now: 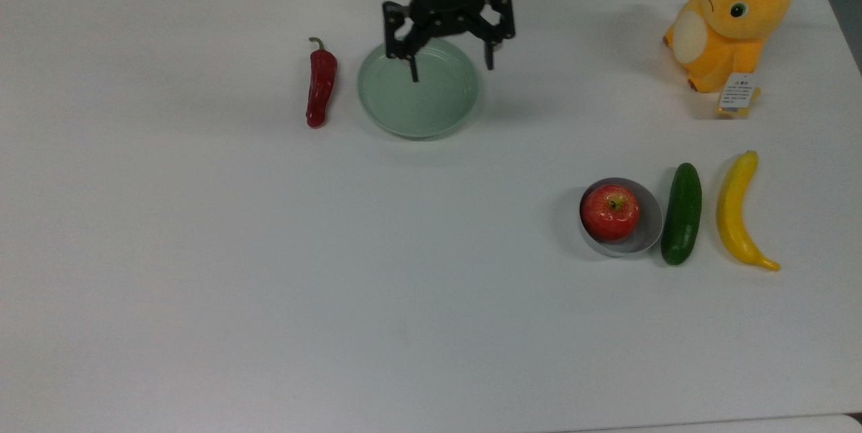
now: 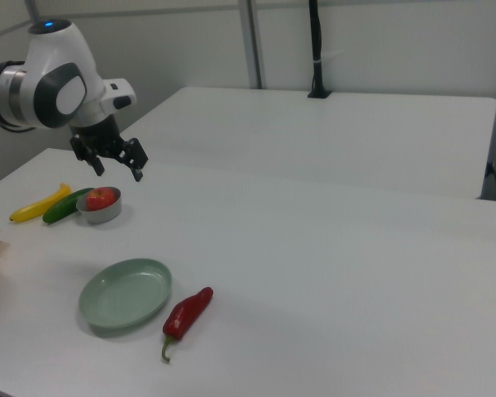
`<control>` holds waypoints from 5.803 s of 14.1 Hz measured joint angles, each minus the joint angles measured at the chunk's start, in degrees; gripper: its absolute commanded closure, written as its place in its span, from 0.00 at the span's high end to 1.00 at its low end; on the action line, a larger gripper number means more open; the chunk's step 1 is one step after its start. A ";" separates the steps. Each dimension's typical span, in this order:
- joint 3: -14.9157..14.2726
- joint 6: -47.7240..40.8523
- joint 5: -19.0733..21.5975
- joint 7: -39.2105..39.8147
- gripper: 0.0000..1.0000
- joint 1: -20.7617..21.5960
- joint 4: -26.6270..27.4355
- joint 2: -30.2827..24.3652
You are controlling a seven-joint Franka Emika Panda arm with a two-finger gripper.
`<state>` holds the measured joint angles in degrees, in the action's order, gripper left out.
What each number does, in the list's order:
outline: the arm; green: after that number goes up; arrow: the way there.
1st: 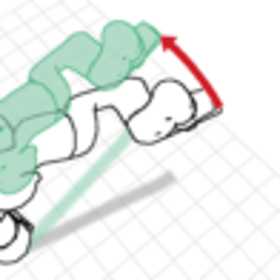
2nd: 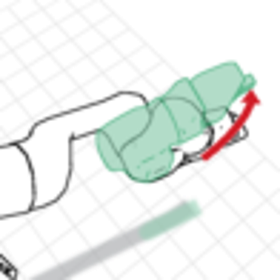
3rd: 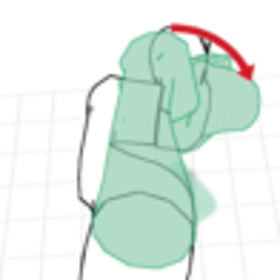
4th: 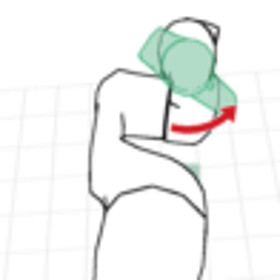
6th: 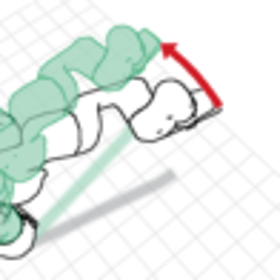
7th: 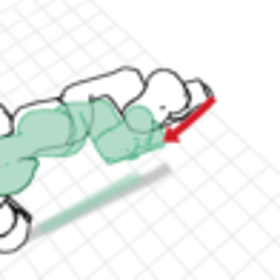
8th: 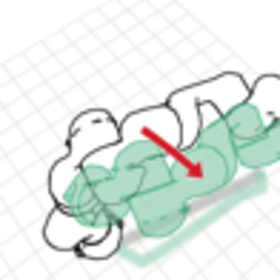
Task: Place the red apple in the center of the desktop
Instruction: 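Move the open gripper over the red apple in the grey bowl, then lower the gripper around the red apple and close it, then lift the red apple up out of the grey bowl, then carry the apple toward the open table beside the plate and lower it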
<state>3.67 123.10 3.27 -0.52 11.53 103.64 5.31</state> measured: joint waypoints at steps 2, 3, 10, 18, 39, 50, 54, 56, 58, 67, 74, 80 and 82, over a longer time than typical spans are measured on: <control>1.01 1.72 0.00 -0.24 1.00 1.64 -3.88 3.93; 1.10 1.96 0.00 -1.04 1.00 2.57 -6.81 6.71; 1.66 16.87 -0.88 -7.28 1.00 9.12 -12.29 16.61; 1.76 22.72 -18.43 -26.80 1.00 14.12 -19.01 28.25; 3.64 23.74 -33.43 -32.03 0.08 14.80 -20.76 34.48; 8.52 23.75 -33.94 -33.91 0.10 10.22 -22.84 31.72; 8.57 23.74 -33.94 -34.37 0.12 7.28 -19.44 23.84; 8.61 23.68 -33.94 -34.37 0.12 4.91 -13.10 17.38; 8.56 22.59 -33.94 -34.38 0.12 2.47 -8.05 13.07; 3.70 7.42 -27.24 -24.97 0.12 -7.84 -0.08 9.18; 3.56 7.42 -27.22 -23.13 0.12 -11.42 0.51 14.04; 3.56 10.73 -27.23 -22.80 0.12 -11.46 0.34 16.75; 3.56 11.60 -27.23 -22.60 0.12 -11.46 0.24 16.93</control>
<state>7.23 134.70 -23.96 -23.12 0.07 103.88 22.25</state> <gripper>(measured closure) 0.282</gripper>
